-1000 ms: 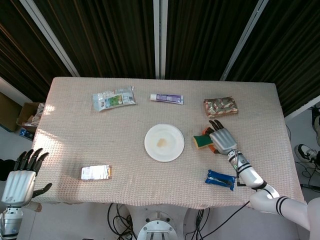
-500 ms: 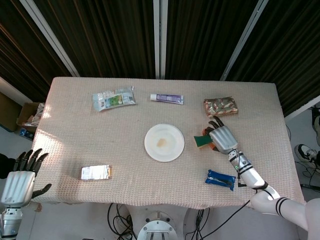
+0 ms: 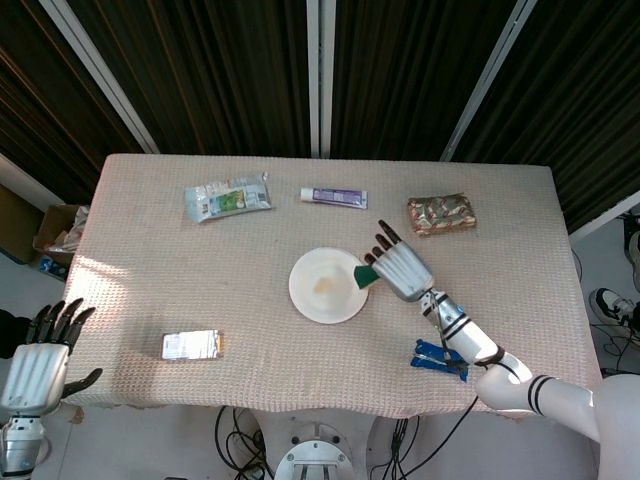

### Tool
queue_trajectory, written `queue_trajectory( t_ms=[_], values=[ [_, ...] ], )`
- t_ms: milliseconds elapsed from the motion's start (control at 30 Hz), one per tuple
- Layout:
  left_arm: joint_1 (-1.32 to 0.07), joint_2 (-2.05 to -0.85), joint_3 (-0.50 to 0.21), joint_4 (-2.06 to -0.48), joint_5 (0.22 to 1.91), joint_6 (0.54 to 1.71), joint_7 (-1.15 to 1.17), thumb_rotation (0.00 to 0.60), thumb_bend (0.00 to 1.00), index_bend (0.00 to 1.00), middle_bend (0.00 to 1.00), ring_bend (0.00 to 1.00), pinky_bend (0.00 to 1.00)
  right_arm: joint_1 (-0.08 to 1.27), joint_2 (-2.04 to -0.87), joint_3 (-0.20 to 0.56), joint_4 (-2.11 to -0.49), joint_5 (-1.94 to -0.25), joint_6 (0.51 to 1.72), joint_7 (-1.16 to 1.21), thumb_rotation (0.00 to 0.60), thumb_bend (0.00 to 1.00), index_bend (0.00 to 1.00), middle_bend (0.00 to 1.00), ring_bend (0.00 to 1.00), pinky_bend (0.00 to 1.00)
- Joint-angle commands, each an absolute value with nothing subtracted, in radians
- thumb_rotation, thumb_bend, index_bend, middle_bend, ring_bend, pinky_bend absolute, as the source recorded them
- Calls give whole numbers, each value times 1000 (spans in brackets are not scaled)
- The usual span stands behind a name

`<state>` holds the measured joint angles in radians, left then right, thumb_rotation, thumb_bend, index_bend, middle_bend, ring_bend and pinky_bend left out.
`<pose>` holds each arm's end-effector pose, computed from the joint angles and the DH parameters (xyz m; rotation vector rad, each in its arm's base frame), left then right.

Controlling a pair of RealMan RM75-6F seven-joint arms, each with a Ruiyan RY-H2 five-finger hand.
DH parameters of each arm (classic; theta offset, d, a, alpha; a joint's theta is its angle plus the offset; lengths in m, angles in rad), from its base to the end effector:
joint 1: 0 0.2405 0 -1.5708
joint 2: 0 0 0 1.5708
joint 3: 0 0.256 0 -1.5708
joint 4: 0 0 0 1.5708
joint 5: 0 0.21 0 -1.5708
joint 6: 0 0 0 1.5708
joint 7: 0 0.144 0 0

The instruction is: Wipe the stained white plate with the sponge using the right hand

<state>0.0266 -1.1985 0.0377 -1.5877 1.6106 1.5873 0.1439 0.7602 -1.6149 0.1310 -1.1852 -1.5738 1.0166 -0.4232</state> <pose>-0.3108 0.1277 0.1321 -1.4352 -0.8509 -0.8267 -0.1475 -0.3556 -0.0219 2.0572 -0.2217 0.8627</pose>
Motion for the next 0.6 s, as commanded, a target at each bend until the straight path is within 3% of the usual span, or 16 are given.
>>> queue_trajectory(
  t_ms=[33,600],
  values=[
    [31,-1204,39,-1572,1607,1589,128,600,23,158,73,60,86,838,-1688,164,-1194,-1546,937,-583,600,400,741,518,253,114],
    [49,-1233,43,-1497,1590,1595,55,600,23,158,74,60,85,894,-1851,103,-1030,-1544,890,-803,600,445,792,534,294,101]
  ],
)
